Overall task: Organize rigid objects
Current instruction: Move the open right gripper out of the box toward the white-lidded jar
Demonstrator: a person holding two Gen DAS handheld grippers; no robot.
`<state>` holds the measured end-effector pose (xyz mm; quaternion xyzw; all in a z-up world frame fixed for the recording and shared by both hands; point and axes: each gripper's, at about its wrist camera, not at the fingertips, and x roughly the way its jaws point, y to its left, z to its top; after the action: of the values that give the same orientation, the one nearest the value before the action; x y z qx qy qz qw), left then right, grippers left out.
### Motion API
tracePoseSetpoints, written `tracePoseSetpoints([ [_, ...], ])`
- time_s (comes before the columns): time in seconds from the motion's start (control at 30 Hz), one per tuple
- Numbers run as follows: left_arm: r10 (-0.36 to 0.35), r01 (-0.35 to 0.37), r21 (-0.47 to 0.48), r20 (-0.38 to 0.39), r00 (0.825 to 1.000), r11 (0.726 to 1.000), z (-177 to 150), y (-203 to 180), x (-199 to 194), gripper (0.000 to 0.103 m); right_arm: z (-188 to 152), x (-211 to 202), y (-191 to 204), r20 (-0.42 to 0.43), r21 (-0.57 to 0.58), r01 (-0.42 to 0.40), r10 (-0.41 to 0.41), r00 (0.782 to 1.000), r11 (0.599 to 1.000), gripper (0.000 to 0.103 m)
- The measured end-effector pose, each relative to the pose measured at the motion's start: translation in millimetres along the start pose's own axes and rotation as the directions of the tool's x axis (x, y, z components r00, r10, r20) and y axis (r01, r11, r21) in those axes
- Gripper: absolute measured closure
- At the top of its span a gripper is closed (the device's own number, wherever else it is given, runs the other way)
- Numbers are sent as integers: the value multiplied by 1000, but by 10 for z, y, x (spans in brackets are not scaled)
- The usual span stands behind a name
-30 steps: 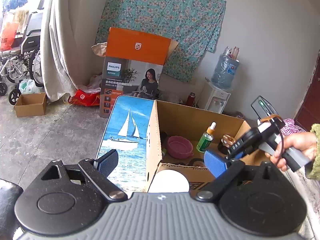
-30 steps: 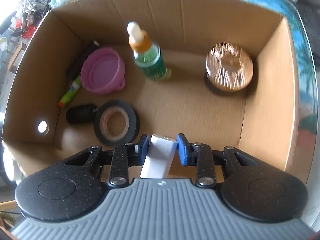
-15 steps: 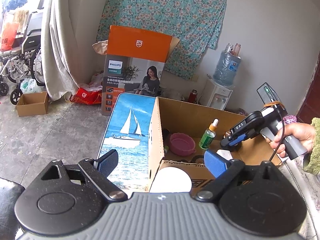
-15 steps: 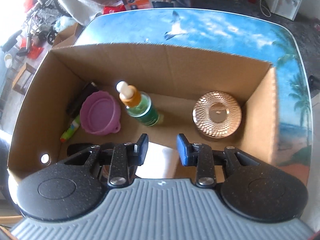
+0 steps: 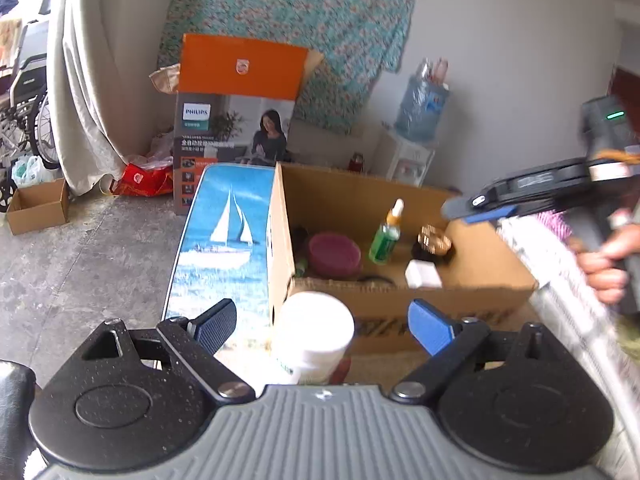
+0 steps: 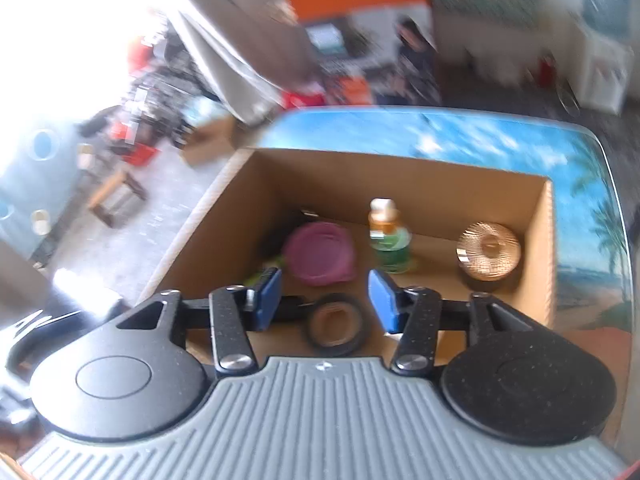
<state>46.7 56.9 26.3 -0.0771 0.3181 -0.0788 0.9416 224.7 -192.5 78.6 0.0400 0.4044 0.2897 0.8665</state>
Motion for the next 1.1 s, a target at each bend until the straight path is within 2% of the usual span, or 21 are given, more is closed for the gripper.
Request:
tracePoseSetpoints([
  [0.13,21,-19,56,-30,999,998,-98,-102,93,9,-398,-297,395,78,-72,-31,37,996,997,35],
  [0.33,83,-79,125,-28,996,989,-229,-232,254,9,-878,-390,722,132,-8,-132,132,982,991,33],
  [0.47,132,-127,154,-20,991,980,-294,-292,375,12,-1045,-189,778,139,79,-206,194,971,975,34],
  [0.63,136,-134,147,-9,991,980,-326,-302,453,20,-1068,215,850,106,143,-269,255,961,953,34],
  [0.8,151,-146,146,-23,988,978,-348,-280,544,39,-1034,530,830,107,220,-324,307,946,920,39],
  [0.87,158,-153,134,-25,987,979,-350,-256,556,49,-1002,654,794,105,248,-346,330,938,905,50],
  [1.03,164,-161,121,-23,986,980,-340,-228,534,49,-1000,779,719,104,293,-358,343,934,886,65],
  [1.1,163,-158,132,-25,986,979,-345,-263,527,49,-1025,776,695,103,309,-359,344,933,881,66],
])
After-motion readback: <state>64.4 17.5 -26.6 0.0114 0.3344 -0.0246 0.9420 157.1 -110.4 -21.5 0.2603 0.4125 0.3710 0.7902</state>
